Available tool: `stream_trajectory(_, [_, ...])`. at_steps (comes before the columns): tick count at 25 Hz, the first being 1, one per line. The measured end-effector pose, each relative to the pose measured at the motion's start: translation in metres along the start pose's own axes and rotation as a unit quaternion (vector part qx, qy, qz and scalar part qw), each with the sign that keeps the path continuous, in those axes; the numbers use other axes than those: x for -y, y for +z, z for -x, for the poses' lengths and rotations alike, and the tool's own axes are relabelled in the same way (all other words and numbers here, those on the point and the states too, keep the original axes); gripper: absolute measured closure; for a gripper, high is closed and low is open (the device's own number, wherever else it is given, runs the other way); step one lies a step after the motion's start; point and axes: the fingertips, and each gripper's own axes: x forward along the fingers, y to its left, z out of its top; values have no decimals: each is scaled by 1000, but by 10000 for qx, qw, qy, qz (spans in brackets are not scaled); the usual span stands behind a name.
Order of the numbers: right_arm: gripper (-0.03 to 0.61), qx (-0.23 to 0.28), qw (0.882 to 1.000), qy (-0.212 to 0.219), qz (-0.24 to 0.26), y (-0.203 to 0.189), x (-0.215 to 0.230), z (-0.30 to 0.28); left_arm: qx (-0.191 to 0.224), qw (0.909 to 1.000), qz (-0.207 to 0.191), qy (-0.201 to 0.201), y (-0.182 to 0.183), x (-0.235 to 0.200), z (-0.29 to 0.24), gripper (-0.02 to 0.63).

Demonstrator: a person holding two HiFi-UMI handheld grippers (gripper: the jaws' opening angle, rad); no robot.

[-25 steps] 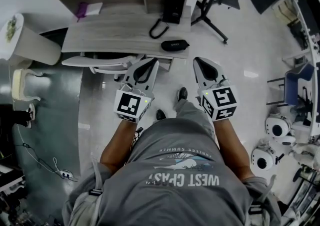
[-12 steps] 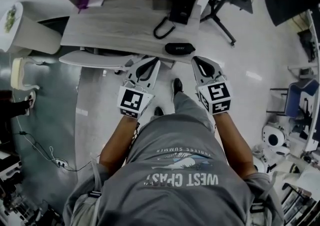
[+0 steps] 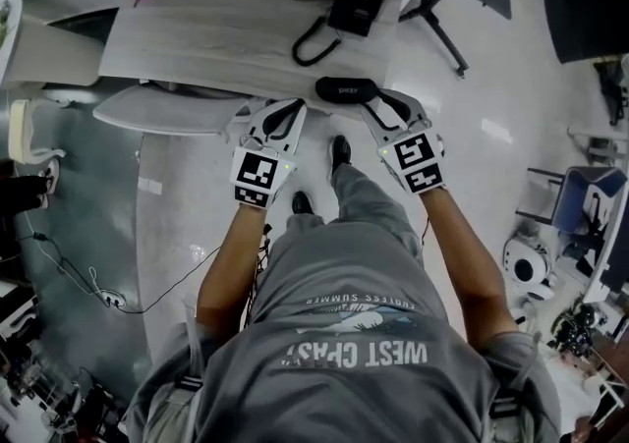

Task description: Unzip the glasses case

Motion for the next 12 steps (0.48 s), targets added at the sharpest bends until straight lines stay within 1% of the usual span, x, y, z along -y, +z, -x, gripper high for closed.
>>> stream_trajectory(6, [353, -464, 9970, 392, 489, -39, 10, -39, -377, 9992, 60, 71, -36, -11, -33, 612])
stream_trajectory(9, [317, -711, 9929, 616, 721, -63, 9, -56, -525, 9985, 13, 127, -53, -14, -45, 589])
stream_trajectory(12, [279, -923, 9878, 824, 951, -84, 12, -77, -584, 9981, -99, 143, -68, -20, -61, 568])
